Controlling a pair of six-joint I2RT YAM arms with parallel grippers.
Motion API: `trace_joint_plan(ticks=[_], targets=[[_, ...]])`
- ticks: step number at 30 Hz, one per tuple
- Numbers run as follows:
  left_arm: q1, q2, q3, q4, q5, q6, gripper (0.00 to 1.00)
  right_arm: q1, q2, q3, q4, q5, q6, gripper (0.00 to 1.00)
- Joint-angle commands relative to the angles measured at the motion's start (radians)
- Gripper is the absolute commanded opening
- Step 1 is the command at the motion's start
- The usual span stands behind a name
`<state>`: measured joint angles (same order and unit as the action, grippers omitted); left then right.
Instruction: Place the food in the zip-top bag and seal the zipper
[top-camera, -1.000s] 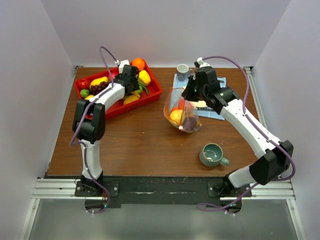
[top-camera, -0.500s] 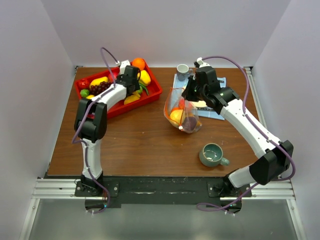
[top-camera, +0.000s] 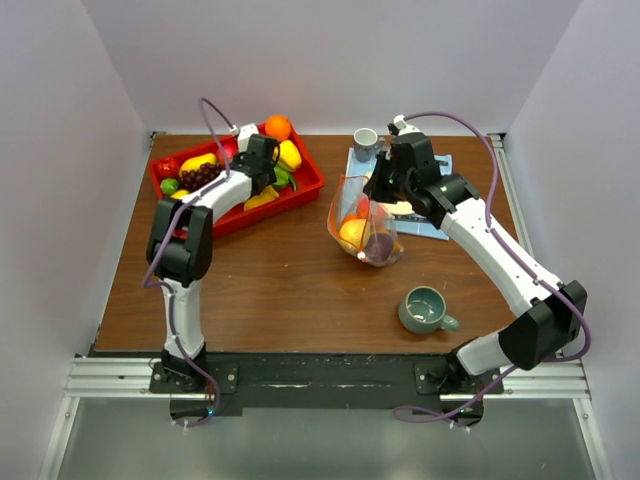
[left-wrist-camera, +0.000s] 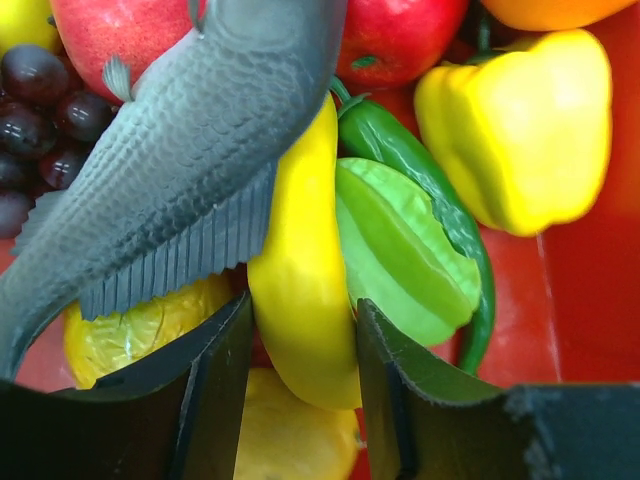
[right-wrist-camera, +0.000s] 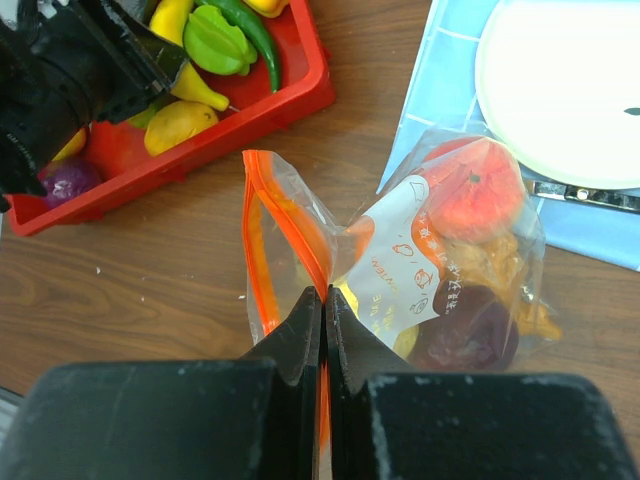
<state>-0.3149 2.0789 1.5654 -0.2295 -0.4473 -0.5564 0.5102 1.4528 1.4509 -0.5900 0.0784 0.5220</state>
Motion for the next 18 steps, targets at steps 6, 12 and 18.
trace_joint_plan(ticks=[6, 12, 18], targets=[[0.007, -0.207, -0.048, 0.035, 0.148, 0.039, 0.24, 0.001, -0.037, 0.002, 0.013, -0.02, -0.014, 0.0], [0.013, -0.25, -0.076, 0.032, 0.229, 0.038, 0.22, 0.001, -0.043, 0.0, 0.013, -0.019, -0.016, 0.0], [0.016, -0.338, -0.106, 0.035, 0.328, 0.047, 0.18, 0.002, -0.035, 0.009, 0.012, -0.02, -0.02, 0.0]])
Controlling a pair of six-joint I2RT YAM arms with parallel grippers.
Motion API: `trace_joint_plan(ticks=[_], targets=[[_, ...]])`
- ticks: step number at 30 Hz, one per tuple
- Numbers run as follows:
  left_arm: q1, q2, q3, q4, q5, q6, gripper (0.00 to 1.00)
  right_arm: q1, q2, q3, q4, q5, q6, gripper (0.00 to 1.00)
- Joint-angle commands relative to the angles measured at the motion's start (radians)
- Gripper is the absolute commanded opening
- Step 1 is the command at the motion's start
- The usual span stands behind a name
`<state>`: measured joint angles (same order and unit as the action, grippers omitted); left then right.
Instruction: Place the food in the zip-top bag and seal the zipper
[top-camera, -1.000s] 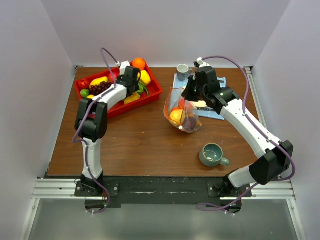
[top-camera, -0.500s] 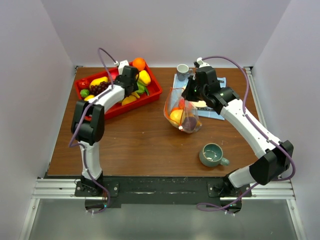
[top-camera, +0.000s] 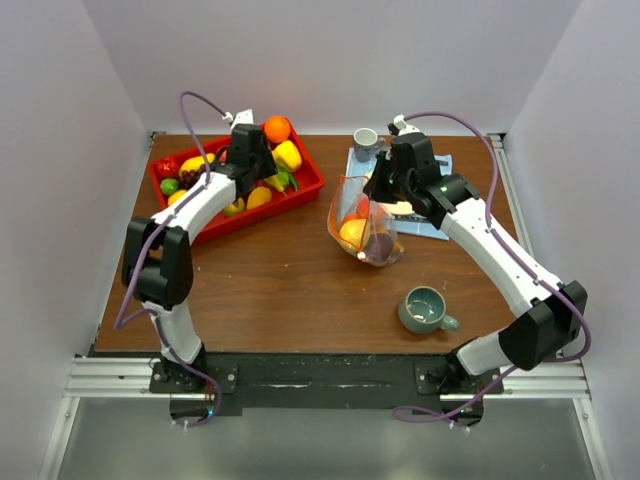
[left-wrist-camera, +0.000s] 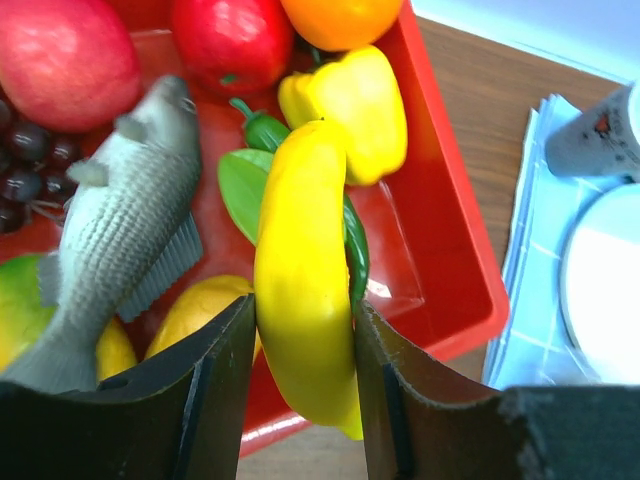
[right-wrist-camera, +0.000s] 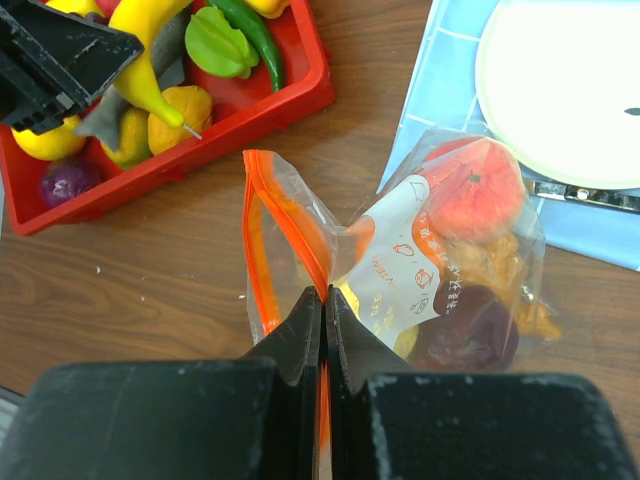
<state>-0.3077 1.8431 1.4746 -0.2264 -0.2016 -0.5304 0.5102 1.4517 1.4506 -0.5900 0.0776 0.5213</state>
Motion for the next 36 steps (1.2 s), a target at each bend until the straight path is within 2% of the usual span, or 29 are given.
trace_joint_plan(ticks=[1, 5, 9, 10, 12, 19, 27, 33, 36], targets=[[0.009, -0.119, -0.025, 0.033, 0.103, 0.024, 0.17, 0.001, -0.034, 0.01, 0.012, -0.019, -0.02, 0.0], [0.009, -0.255, -0.127, 0.093, 0.195, 0.032, 0.16, 0.001, -0.039, 0.013, 0.015, -0.021, -0.018, 0.0], [0.009, -0.35, -0.187, 0.096, 0.414, 0.036, 0.15, 0.001, -0.043, 0.021, 0.006, -0.015, -0.02, 0.0], [0.007, -0.37, -0.203, 0.094, 0.504, 0.035, 0.14, 0.001, -0.047, 0.022, 0.004, -0.013, -0.021, 0.0], [0.005, -0.438, -0.261, 0.094, 0.566, 0.021, 0.14, 0.001, -0.053, 0.022, 0.004, -0.006, -0.024, 0.0], [-0.004, -0.616, -0.335, -0.065, 0.758, 0.018, 0.14, 0.001, -0.062, -0.002, 0.024, -0.001, -0.032, 0.0], [-0.033, -0.717, -0.349, -0.137, 0.84, -0.019, 0.14, 0.005, -0.063, -0.024, 0.042, 0.007, -0.033, 0.0], [-0.138, -0.656, -0.338, -0.13, 0.801, -0.052, 0.13, 0.036, -0.08, -0.024, 0.039, 0.034, -0.035, 0.0], [-0.148, -0.604, -0.32, -0.099, 0.788, -0.113, 0.12, 0.059, -0.094, -0.03, 0.03, 0.047, -0.038, 0.0]])
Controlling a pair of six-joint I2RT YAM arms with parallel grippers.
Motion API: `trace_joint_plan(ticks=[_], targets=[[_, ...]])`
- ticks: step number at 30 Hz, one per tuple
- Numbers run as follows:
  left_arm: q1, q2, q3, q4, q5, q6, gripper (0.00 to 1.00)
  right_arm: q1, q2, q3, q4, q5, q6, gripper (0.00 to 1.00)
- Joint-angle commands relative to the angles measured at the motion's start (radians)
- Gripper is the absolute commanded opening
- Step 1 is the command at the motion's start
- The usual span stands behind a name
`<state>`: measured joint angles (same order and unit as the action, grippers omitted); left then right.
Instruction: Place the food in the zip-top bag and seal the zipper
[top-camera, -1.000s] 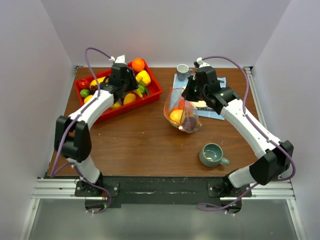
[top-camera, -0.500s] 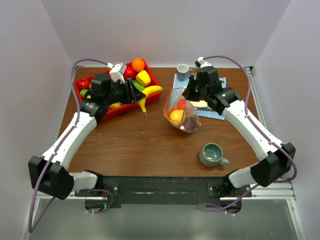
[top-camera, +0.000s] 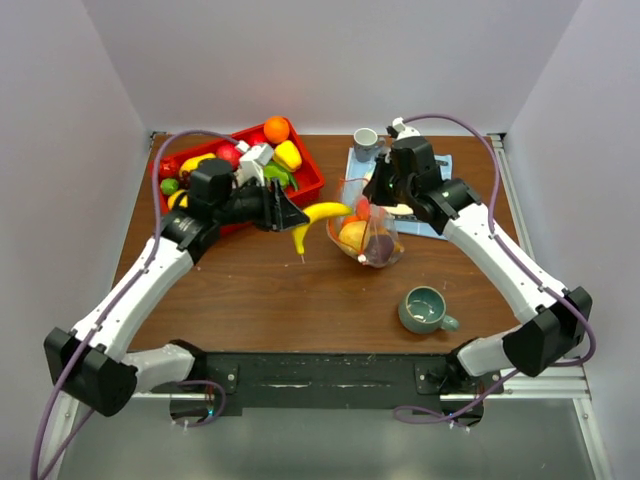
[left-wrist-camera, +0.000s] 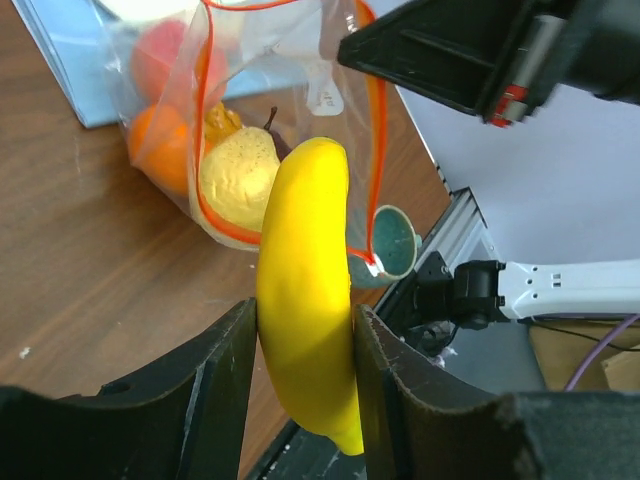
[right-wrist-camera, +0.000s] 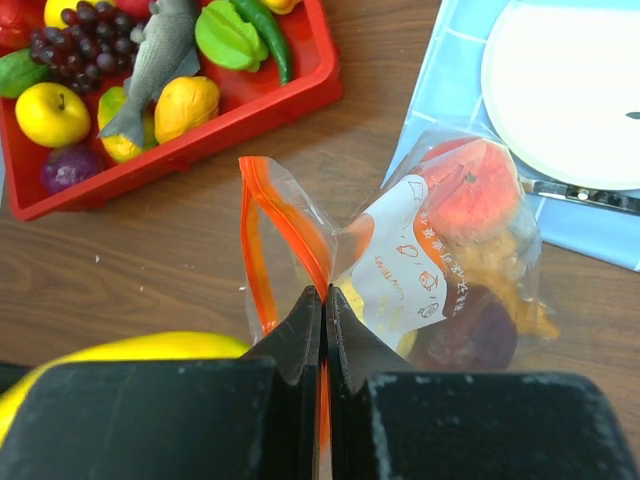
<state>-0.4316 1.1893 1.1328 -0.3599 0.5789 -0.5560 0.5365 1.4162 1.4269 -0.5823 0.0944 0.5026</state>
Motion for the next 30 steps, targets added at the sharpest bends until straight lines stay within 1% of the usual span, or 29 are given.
trace_joint_plan(ticks=[1, 5, 6, 7, 9, 12, 15, 16, 18, 21, 22, 24, 25, 28, 30], targets=[[-0.024, 0.078, 0.025, 0.068, 0.016, -0.106, 0.12, 0.042, -0.062, -0.011, 0.016, 0.036, -0.021, 0.0], [-0.024, 0.173, 0.087, 0.088, -0.011, -0.174, 0.12, 0.083, -0.083, -0.019, -0.001, 0.068, -0.024, 0.0], [-0.024, 0.196, 0.09, 0.102, -0.007, -0.221, 0.13, 0.095, -0.086, -0.019, -0.002, 0.07, -0.024, 0.0], [-0.025, 0.235, 0.088, 0.148, 0.018, -0.246, 0.13, 0.102, -0.091, -0.02, -0.005, 0.076, -0.022, 0.0], [-0.033, 0.279, 0.091, 0.183, 0.026, -0.309, 0.12, 0.117, -0.097, -0.019, -0.01, 0.077, -0.024, 0.0], [-0.059, 0.345, 0.143, 0.173, -0.054, -0.332, 0.13, 0.143, -0.086, -0.011, -0.021, 0.071, -0.024, 0.0], [-0.094, 0.4, 0.208, 0.154, -0.135, -0.328, 0.17, 0.158, -0.082, -0.013, -0.024, 0.082, -0.018, 0.0], [-0.105, 0.43, 0.25, 0.133, -0.169, -0.32, 0.21, 0.158, -0.077, -0.014, -0.025, 0.088, -0.015, 0.0], [-0.134, 0.466, 0.304, 0.086, -0.211, -0.28, 0.24, 0.16, -0.071, -0.005, -0.033, 0.1, -0.015, 0.0], [-0.154, 0.506, 0.347, 0.061, -0.25, -0.266, 0.37, 0.16, -0.057, 0.015, -0.047, 0.114, -0.015, 0.0], [-0.157, 0.513, 0.352, 0.064, -0.264, -0.266, 0.47, 0.158, -0.051, 0.026, -0.057, 0.12, -0.018, 0.0], [-0.165, 0.52, 0.361, 0.065, -0.271, -0.256, 0.57, 0.158, -0.043, 0.041, -0.074, 0.136, -0.025, 0.0], [-0.168, 0.517, 0.37, 0.062, -0.278, -0.249, 0.64, 0.16, -0.037, 0.053, -0.094, 0.149, -0.03, 0.0], [-0.182, 0.509, 0.398, 0.038, -0.309, -0.205, 0.8, 0.155, -0.033, 0.069, -0.113, 0.179, -0.038, 0.0], [-0.185, 0.504, 0.41, 0.029, -0.301, -0.179, 0.82, 0.154, -0.033, 0.075, -0.113, 0.18, -0.039, 0.0]])
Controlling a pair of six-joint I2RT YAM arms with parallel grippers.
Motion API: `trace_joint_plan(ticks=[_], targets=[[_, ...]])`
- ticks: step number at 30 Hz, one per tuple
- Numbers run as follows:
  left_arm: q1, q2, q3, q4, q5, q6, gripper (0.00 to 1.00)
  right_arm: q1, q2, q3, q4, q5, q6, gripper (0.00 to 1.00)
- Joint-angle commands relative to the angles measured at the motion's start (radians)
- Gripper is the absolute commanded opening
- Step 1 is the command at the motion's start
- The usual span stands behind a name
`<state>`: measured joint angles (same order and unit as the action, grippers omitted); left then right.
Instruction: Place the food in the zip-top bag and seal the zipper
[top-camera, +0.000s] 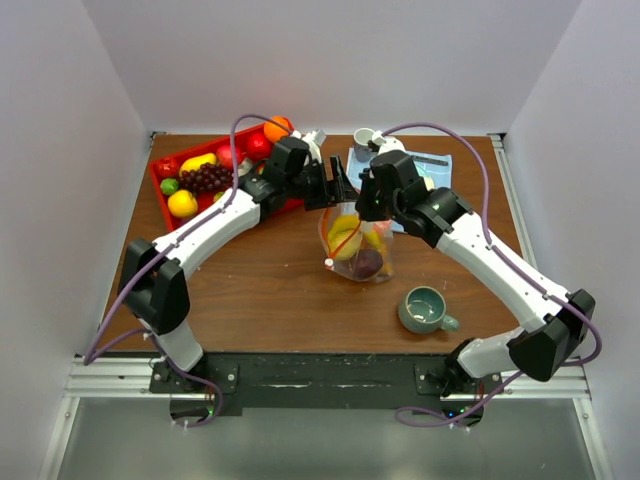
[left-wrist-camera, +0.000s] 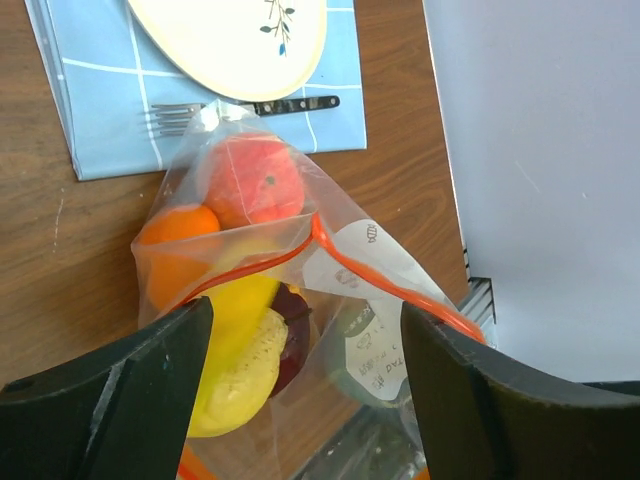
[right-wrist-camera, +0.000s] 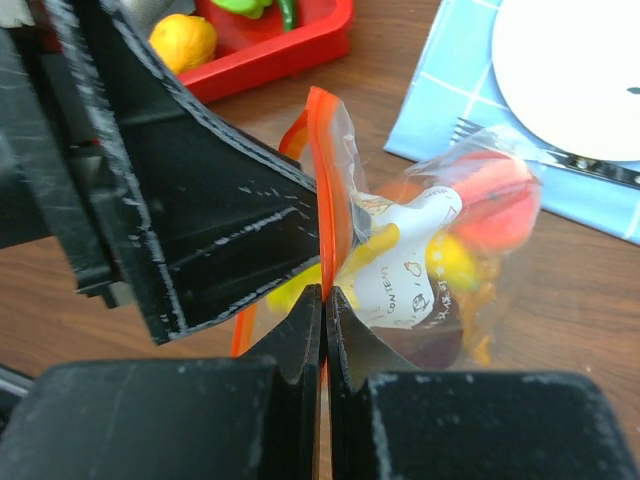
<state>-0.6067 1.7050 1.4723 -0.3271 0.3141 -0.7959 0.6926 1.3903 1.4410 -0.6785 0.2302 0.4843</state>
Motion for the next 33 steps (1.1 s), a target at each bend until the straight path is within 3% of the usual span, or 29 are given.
trace_joint_plan(ticks=[1, 5, 8, 12, 22, 33], targets=[[-0.01, -0.016, 0.077, -0.01, -0.035, 0.07, 0.82, -0.004, -0.008, 0.064, -0.018, 0.05, -0.021, 0.0], [-0.011, -0.083, 0.097, -0.039, -0.052, 0.147, 0.8, -0.048, -0.017, 0.076, -0.035, 0.06, -0.024, 0.0], [0.002, -0.157, 0.118, -0.089, -0.159, 0.207, 0.8, -0.114, -0.031, 0.068, -0.027, -0.015, -0.007, 0.0], [0.108, -0.186, 0.096, -0.072, -0.227, 0.225, 0.8, -0.114, -0.03, 0.07, 0.004, -0.077, -0.001, 0.0], [0.318, 0.103, 0.163, -0.084, -0.533, 0.369, 0.8, -0.111, -0.048, 0.056, -0.009, -0.088, -0.007, 0.0], [0.338, 0.306, 0.218, -0.15, -0.538, 0.466, 0.74, -0.11, -0.036, 0.009, 0.026, -0.12, -0.012, 0.0]])
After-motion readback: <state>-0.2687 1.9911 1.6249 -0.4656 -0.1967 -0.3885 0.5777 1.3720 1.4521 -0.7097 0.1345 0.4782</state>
